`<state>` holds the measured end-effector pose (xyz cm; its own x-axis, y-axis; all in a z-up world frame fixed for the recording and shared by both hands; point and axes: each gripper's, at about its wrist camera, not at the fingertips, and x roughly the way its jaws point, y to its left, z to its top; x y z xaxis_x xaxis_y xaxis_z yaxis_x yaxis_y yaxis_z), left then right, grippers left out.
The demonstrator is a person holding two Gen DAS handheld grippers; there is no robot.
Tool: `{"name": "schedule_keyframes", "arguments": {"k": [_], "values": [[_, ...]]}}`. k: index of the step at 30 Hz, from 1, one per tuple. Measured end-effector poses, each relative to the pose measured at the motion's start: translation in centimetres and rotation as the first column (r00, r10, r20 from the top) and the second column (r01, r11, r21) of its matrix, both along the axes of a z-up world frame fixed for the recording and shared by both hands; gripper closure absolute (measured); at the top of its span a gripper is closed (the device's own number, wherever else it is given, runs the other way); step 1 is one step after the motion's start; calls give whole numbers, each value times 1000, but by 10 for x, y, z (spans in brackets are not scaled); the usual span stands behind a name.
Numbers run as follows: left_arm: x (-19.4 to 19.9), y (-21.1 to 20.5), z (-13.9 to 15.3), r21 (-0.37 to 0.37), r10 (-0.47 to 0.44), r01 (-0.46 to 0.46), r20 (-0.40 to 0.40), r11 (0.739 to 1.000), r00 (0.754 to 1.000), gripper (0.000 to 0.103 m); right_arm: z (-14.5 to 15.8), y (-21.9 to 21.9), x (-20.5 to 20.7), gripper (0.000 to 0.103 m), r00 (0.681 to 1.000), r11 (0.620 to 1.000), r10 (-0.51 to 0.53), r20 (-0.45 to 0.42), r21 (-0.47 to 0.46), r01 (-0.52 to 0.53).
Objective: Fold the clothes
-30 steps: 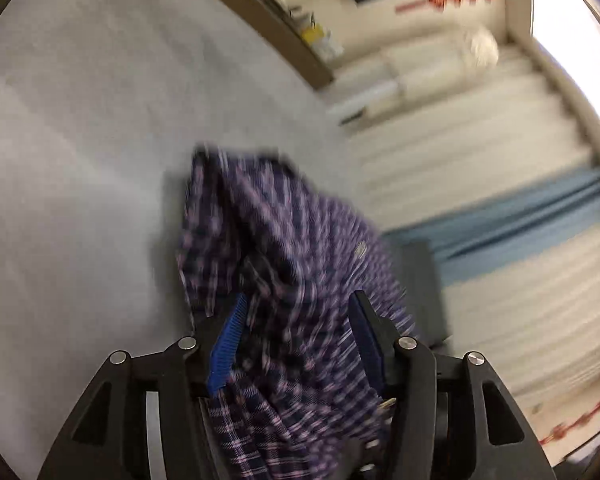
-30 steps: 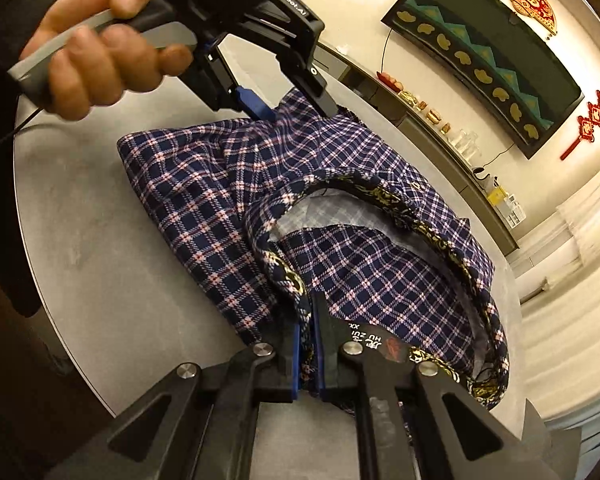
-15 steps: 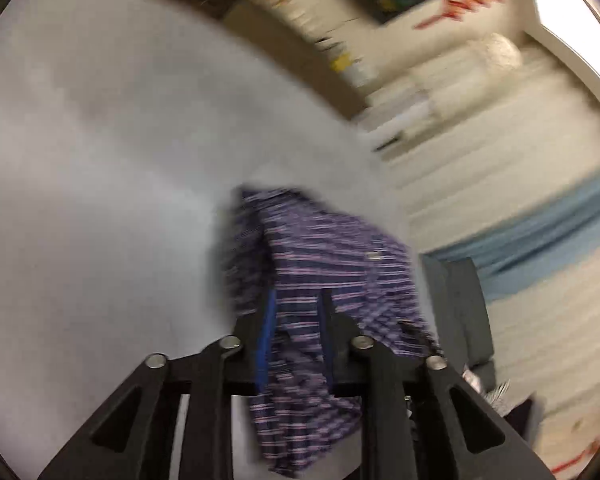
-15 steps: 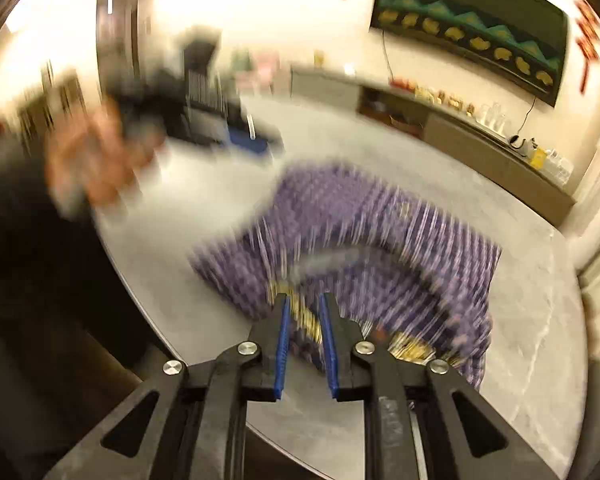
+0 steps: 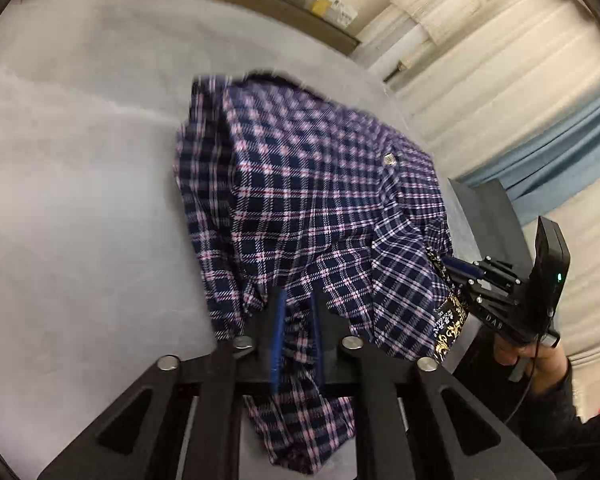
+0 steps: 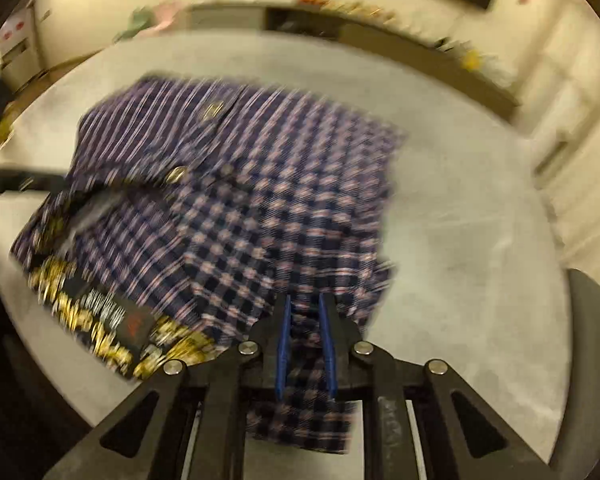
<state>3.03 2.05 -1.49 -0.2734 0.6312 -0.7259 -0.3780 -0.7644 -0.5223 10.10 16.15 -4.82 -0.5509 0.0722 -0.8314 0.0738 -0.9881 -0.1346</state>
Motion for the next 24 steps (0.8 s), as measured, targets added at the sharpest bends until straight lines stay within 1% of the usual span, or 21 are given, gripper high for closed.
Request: {"name": "schedule_keyframes", "arguments": {"k": [1,2,3,4,5,7,8,10,11,12,13,14,15,16,17,19,21,22,23,24], "values": [[10,3,12,3,-31,31,-38,1000,999,76,6,2,3,87,999,1000,-22,-41,-5,22],[19,4,17,18,-73,74,-63,997,995,75,10,3,7,87,997,999,-24,-74,-34,21],[31,9,21,33,-145,148,-80,988,986,73,12,3,11,87,995,998,-25,-101,-63,18],[47,18,23,32,-231,235,-86,972,969,71,9,-4,11,87,997,997,-14,-81,-81,7],[52,30,18,-9,-284,284,-82,959,955,71,5,-10,11,87,998,995,-3,-61,-99,-3],[42,61,0,-128,-348,338,-66,932,935,72,-3,-23,10,87,1000,990,20,-23,-136,-23],[36,67,-6,-163,-353,339,-62,926,934,75,-7,-29,10,87,999,987,32,-4,-155,-32],[21,67,-13,-199,-313,295,-64,934,948,96,-14,-42,10,87,998,980,57,34,-192,-50],[10,63,-12,-235,-267,243,-76,941,961,100,-18,-48,10,87,996,976,70,52,-212,-58],[-6,55,-10,-283,-182,144,-111,948,977,101,-22,-55,10,87,994,971,83,70,-231,-65],[-22,41,-8,-302,-86,43,-133,952,987,101,-25,-62,10,87,991,964,103,84,-252,-79],[-36,26,-7,-301,0,-41,-134,953,991,100,-19,-75,15,87,985,947,161,69,-290,-134],[-44,13,-5,-281,66,-99,-126,954,990,98,-14,-86,20,87,976,929,210,51,-323,-183],[-49,0,-2,-249,115,-140,-111,958,987,92,-6,-85,18,87,979,928,202,22,-324,-184],[-51,-13,0,-218,154,-172,-98,961,983,90,2,-83,16,87,981,928,194,-7,-325,-185],[-47,-34,11,-163,222,-236,-101,958,970,85,15,-79,11,87,984,932,171,-60,-315,-181],[-31,-39,24,-80,232,-242,-114,967,966,82,14,-74,-6,87,985,952,149,-87,-258,-167],[-21,-36,30,-25,215,-219,-114,975,970,80,12,-72,-14,87,985,961,139,-100,-228,-159],[-14,-29,32,23,173,-172,-100,985,980,77,5,-71,-25,87,986,972,134,-103,-178,-151],[-7,-24,31,63,122,-117,-79,991,989,75,-9,-67,-33,87,988,983,132,-76,-117,-141]]}}
